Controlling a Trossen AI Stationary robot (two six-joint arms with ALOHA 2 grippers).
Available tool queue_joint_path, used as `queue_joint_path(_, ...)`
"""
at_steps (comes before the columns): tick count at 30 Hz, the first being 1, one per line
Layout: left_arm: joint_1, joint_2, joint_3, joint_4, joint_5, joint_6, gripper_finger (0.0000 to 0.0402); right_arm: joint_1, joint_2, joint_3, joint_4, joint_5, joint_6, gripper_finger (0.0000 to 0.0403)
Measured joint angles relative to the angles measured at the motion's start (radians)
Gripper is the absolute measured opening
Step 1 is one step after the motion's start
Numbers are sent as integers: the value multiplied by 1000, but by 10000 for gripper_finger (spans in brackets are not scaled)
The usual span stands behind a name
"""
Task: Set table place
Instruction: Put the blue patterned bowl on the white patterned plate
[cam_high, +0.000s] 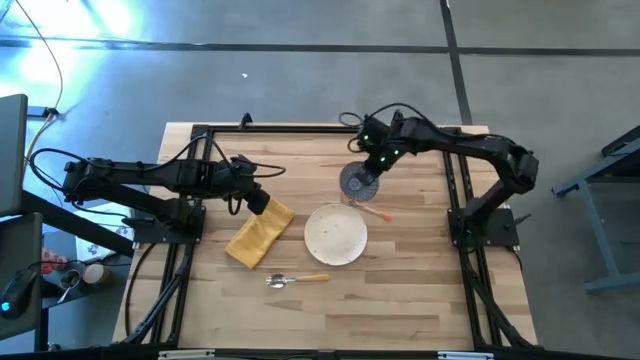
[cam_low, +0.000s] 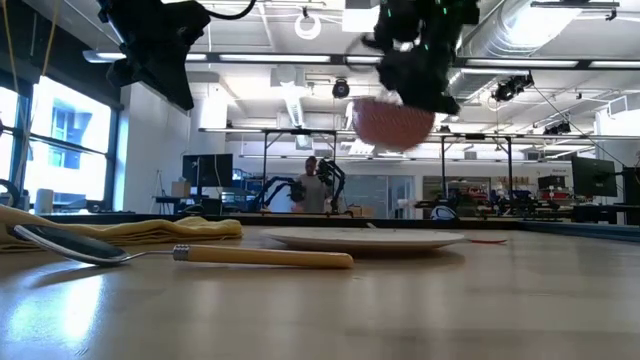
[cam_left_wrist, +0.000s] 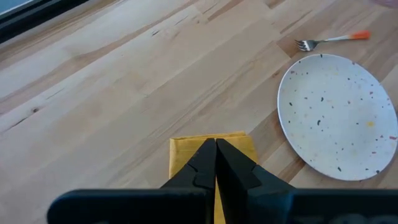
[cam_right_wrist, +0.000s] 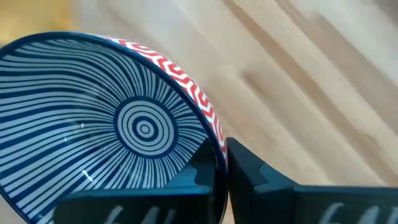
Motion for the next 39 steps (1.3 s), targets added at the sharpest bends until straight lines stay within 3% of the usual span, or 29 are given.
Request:
queue_joint_path(8, 0, 0, 0, -1, 0, 8, 1, 261, 60, 28, 11, 4, 213, 1)
queue_joint_path(13, 0, 0, 0, -1, 1, 27, 1, 347, 173, 28, 69, 10, 302, 0)
queue_joint_path(22, 0, 0, 0, -3, 28, 72, 1, 356, 325, 28, 176, -6, 325, 0)
queue_joint_path(39, 0, 0, 0, -4, 31, 94, 1, 310, 337, 28, 114, 0, 314, 0)
